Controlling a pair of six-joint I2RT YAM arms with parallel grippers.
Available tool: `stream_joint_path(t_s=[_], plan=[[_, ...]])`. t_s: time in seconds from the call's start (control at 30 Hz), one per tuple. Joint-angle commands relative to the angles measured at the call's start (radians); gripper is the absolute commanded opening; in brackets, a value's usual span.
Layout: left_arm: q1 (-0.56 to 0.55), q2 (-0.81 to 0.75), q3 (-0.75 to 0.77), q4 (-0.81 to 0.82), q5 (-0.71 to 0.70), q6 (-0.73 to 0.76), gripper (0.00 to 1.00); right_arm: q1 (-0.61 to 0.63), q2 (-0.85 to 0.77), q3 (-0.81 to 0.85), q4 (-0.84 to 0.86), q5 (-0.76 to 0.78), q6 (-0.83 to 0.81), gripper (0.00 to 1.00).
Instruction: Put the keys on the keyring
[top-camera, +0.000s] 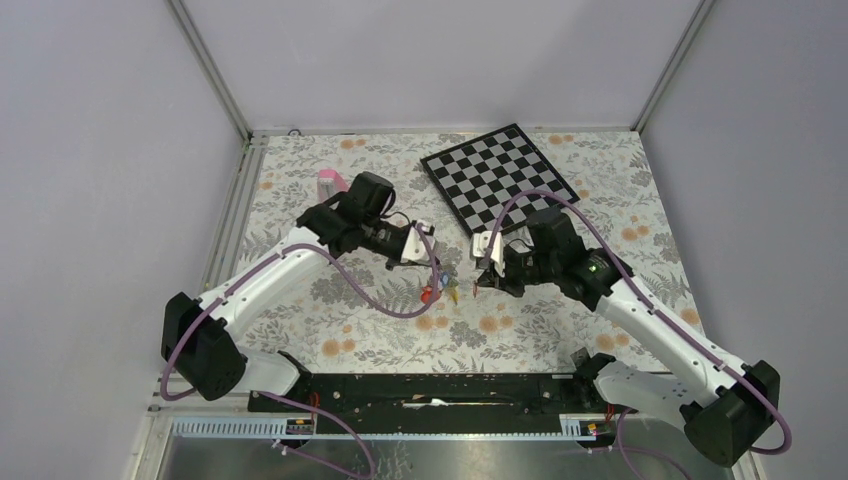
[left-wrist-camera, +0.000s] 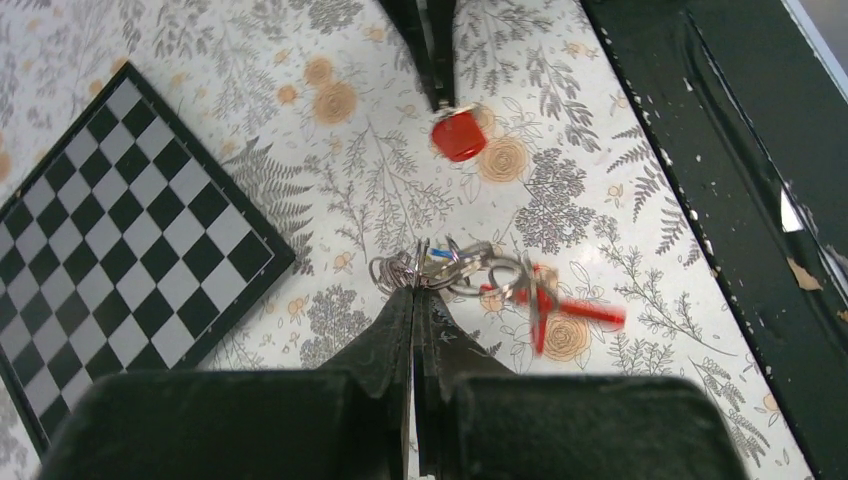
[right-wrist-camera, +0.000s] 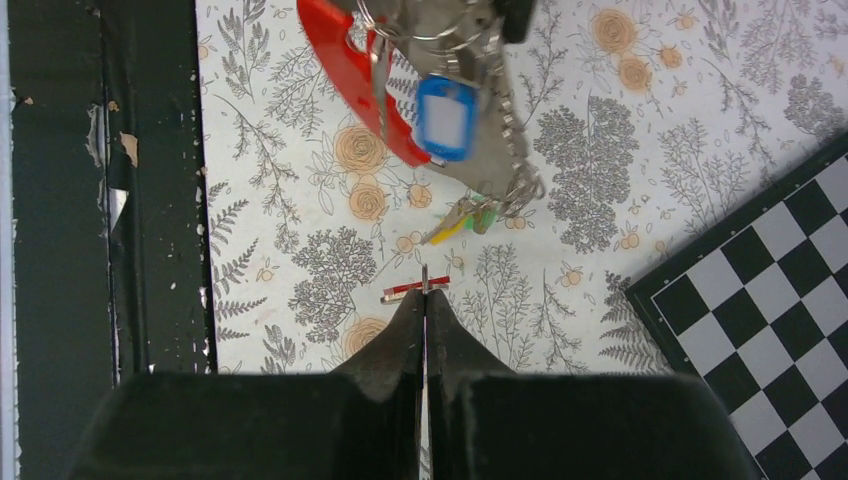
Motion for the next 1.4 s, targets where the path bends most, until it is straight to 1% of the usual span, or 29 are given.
stream_joint_path(t_s=[0.0, 0.07, 0.2, 0.23, 0.3, 0.5, 0.73, 0.83, 0.93, 1.07, 1.37], plan=[[-0.035, -0.012, 0.013, -0.053, 0.084, 0.22, 0.0, -0.024, -0.029, 0.003, 0.024, -0.031, 0.014, 0.0], [-0.049, -0.012, 0.008, -0.085, 0.094, 0.28, 0.0, -0.024, -0.021, 0.011, 0.023, -0.038, 0.007, 0.0], [-0.062, -0.011, 0.005, -0.087, 0.102, 0.273, 0.0, -0.024, 0.014, 0.032, 0.035, -0.101, 0.022, 0.0], [-0.063, -0.01, 0.001, -0.08, 0.102, 0.263, 0.0, -0.025, 0.021, 0.036, 0.044, -0.12, 0.032, 0.0], [-0.066, -0.012, -0.011, -0.035, 0.1, 0.191, 0.0, -0.024, 0.041, 0.041, 0.059, -0.153, 0.047, 0.0], [-0.072, -0.013, -0.04, 0.033, 0.095, 0.083, 0.0, -0.024, 0.072, 0.044, 0.116, -0.211, 0.108, 0.0], [-0.078, -0.017, -0.07, 0.034, 0.092, 0.102, 0.0, -0.025, 0.1, 0.042, 0.187, -0.22, 0.168, 0.0], [-0.079, -0.014, -0.078, 0.037, 0.086, 0.101, 0.0, -0.023, 0.107, 0.044, 0.193, -0.233, 0.176, 0.0], [-0.08, -0.018, -0.088, 0.084, 0.076, 0.044, 0.0, -0.024, 0.111, 0.041, 0.198, -0.248, 0.184, 0.0], [-0.079, -0.016, -0.089, 0.099, 0.07, 0.02, 0.0, -0.023, 0.116, 0.027, 0.204, -0.275, 0.192, 0.0], [-0.082, -0.012, -0.099, 0.103, 0.056, 0.025, 0.0, -0.023, 0.111, 0.021, 0.202, -0.307, 0.197, 0.0]])
